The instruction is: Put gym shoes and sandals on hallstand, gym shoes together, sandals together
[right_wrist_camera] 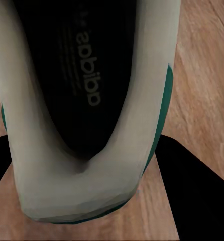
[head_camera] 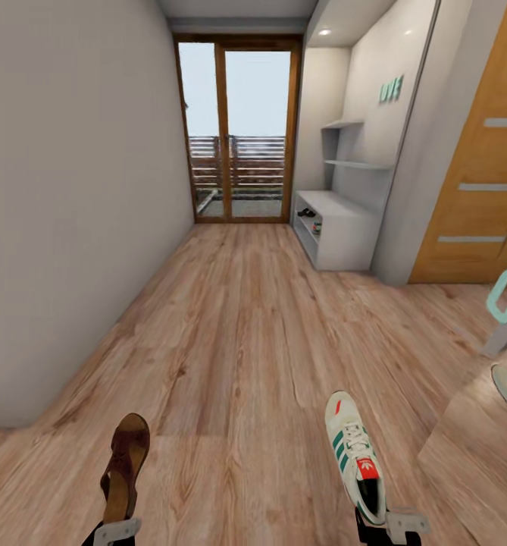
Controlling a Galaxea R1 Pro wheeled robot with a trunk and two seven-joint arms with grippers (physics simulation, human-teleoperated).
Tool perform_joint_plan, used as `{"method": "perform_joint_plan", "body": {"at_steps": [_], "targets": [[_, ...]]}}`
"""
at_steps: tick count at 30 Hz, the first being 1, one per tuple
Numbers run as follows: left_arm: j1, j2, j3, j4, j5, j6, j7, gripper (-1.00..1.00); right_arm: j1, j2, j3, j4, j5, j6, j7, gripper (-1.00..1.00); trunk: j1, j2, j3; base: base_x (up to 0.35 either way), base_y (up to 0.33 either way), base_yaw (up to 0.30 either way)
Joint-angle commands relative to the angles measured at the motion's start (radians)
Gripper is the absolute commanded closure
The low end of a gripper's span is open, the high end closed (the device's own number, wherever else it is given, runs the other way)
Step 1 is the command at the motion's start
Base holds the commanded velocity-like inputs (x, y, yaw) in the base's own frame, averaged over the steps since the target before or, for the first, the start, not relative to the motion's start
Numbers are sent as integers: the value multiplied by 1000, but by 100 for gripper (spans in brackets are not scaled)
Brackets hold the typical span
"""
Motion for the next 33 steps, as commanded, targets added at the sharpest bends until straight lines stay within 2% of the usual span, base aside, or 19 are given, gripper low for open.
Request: {"method": "perform_joint_plan", "body": {"at_steps": [1,5,22,33], "targets": [[-1,-1,10,1,-8,-3,-9,100,-1,0,0,1,4,-3,-5,100,0,0,-1,339,-43,5],[-1,-1,10,0,-8,-3,-9,100,-1,0,0,1,3,-4,-5,100,0,0,-1,339,-18,117],[-1,0,10,-1,-8,-4,-9,100,-1,3,-1,-1,0,-3,-5,100,0,0,-8,339,-1,242],[-1,-1,10,-1,-8,-4,-9,100,-1,0,-2,-1,1,-4,-3,100,0,0,-10,339,0,31]]}}
